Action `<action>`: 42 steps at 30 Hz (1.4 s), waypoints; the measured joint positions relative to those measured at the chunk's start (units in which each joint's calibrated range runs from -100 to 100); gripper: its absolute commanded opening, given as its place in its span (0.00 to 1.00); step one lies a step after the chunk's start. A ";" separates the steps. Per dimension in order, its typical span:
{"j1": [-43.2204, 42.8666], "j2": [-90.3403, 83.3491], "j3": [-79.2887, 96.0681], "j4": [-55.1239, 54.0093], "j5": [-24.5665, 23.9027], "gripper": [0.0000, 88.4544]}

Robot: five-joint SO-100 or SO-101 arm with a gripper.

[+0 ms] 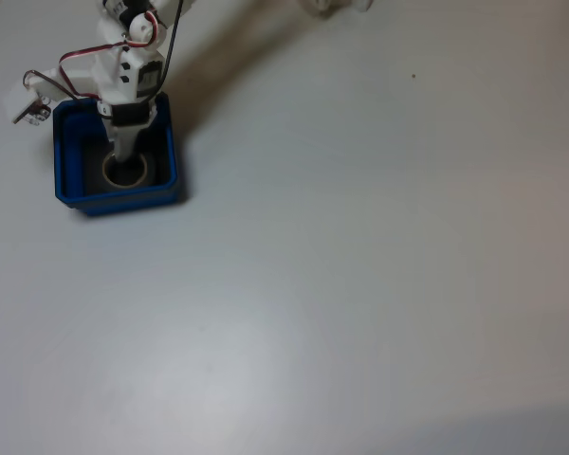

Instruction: Pick the black tape roll and drop it in the blue box

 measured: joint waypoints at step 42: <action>-0.79 -0.17 0.00 -5.91 1.17 0.02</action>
